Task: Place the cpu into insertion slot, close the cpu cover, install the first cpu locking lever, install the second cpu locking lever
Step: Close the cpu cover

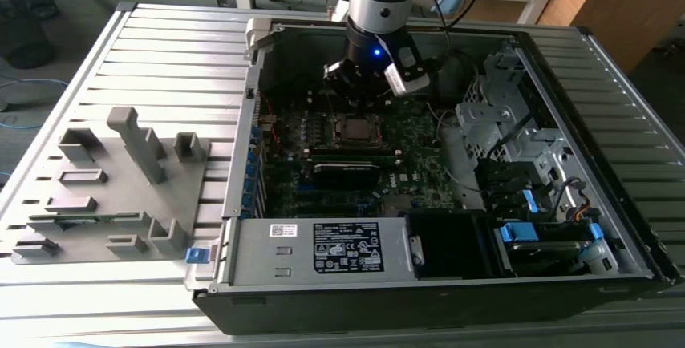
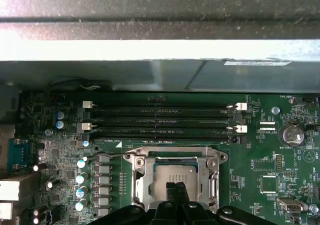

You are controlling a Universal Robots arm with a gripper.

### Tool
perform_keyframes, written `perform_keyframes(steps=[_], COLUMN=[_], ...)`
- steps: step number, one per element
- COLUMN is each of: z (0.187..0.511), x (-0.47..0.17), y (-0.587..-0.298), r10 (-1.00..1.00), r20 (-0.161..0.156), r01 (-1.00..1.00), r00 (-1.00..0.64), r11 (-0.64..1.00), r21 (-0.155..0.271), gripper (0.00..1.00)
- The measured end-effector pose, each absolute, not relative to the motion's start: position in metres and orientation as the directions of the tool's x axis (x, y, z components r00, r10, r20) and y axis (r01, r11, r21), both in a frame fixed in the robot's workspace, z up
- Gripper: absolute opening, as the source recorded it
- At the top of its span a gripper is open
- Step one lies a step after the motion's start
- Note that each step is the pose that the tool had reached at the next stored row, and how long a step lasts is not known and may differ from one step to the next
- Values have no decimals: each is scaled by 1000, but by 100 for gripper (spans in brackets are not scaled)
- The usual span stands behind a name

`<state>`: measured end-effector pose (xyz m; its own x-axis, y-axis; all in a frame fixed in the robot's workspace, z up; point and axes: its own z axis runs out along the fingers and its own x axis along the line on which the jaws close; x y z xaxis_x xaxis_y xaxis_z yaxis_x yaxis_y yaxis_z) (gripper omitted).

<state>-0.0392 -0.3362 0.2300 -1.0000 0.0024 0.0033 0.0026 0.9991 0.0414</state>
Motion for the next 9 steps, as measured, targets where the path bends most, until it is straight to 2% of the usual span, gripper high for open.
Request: perform_keyframes(steps=[9], z=[230], x=[-41], y=[-336], r10=[3], r20=[3], r01=[3], r00=[-1000], r11=[999], r21=[40], gripper=[11])
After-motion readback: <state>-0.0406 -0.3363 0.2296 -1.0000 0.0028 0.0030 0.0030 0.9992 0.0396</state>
